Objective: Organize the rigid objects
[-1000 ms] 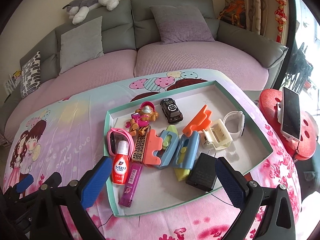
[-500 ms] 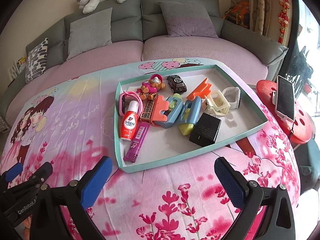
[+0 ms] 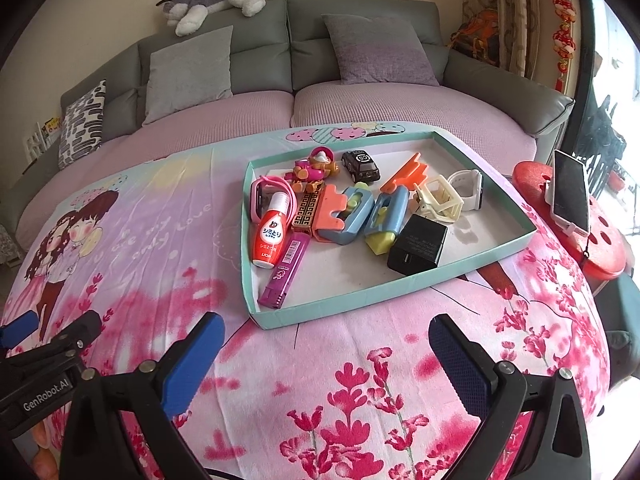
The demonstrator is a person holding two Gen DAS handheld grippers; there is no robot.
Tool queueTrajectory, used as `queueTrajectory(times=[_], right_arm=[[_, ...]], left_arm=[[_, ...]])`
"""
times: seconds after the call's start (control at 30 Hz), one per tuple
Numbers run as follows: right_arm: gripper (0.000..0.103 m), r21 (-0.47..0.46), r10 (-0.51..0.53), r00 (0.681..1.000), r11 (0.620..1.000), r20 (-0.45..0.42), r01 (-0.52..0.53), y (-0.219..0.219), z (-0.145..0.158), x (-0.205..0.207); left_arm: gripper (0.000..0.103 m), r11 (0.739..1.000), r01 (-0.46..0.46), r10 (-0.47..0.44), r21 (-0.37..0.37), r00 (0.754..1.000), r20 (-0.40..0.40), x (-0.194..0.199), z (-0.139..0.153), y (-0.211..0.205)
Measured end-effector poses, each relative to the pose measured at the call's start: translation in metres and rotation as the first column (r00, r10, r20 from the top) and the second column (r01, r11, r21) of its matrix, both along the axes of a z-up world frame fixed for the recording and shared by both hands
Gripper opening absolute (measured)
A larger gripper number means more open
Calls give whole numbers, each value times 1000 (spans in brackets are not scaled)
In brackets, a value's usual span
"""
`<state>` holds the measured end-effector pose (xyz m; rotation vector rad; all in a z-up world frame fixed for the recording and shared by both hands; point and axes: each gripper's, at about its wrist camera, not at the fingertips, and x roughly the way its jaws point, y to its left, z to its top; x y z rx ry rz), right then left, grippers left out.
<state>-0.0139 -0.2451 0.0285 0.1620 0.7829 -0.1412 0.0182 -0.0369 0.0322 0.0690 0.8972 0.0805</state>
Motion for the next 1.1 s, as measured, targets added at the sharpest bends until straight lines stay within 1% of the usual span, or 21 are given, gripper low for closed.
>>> queueTrajectory(times=[0.13, 0.2, 0.33, 0.47, 0.7, 0.93, 1.1], right_arm=[[103, 10, -9, 1000, 1000, 6, 8, -2, -1, -1], [103, 10, -8, 1000, 1000, -1, 8, -2, -3, 1], [103, -14, 1, 1000, 1000, 2, -1, 2, -5, 2], [103, -38, 6, 1000, 999, 18, -5, 6, -5, 0], [103, -43, -3, 1000, 999, 31, 4, 6, -7, -2], [103, -46, -1, 1000, 999, 28, 2, 7, -11, -3], [103, -63, 6, 999, 998, 32, -4, 11, -14, -4]], left_arm=[[100, 1000, 9, -9, 18, 1000, 5, -3, -2, -3], [100, 999, 12, -13, 36, 1000, 21, -5, -2, -6], [100, 998, 32, -33, 62, 999, 28, -8, -4, -12], [100, 996, 37, -38, 81, 999, 13, -9, -8, -16], [100, 992, 51, -54, 117, 998, 21, -13, -15, -22], [100, 995, 27, -30, 100, 999, 35, -13, -21, -16], [100, 997, 3, -5, 78, 1000, 18, -11, -30, -8]])
